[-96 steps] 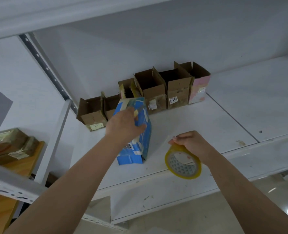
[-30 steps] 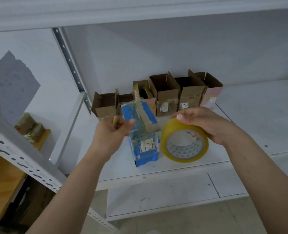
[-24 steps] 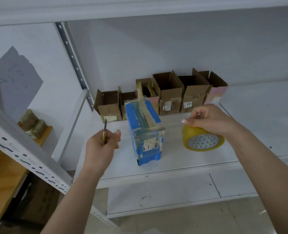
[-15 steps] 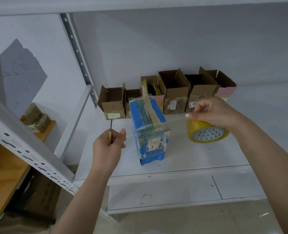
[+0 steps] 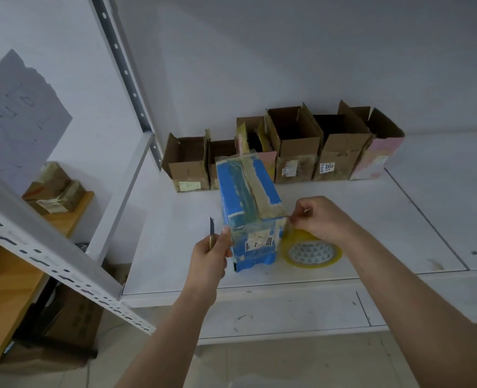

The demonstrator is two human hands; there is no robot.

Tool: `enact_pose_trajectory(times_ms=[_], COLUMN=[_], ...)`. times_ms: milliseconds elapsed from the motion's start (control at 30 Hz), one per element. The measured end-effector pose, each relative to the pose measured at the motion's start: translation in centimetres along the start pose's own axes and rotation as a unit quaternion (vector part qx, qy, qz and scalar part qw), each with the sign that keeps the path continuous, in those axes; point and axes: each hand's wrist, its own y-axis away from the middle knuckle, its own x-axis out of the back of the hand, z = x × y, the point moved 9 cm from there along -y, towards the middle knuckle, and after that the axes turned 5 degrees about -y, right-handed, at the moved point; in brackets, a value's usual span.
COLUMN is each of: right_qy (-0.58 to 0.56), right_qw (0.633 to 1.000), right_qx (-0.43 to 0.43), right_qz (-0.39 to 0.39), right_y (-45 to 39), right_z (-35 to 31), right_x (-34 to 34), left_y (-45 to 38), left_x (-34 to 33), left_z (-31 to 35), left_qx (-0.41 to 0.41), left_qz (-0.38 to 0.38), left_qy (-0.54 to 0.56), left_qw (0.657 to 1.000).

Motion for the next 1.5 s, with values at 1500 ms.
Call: enact_pose_trajectory(times_ms=[1500], right_qy=[-0.036], right_qw=[0.992], right_qx=[-0.064], right_qz=[-0.104], right_y=[2.4], right_z=[1.4], right_x=[-2.3], left_y=[0.3], left_x=[-8.9], left_z=[13.4], left_qx=[-0.285], left_qz=[-0.242], left_qy=[-0.303], left_qw=[0.876])
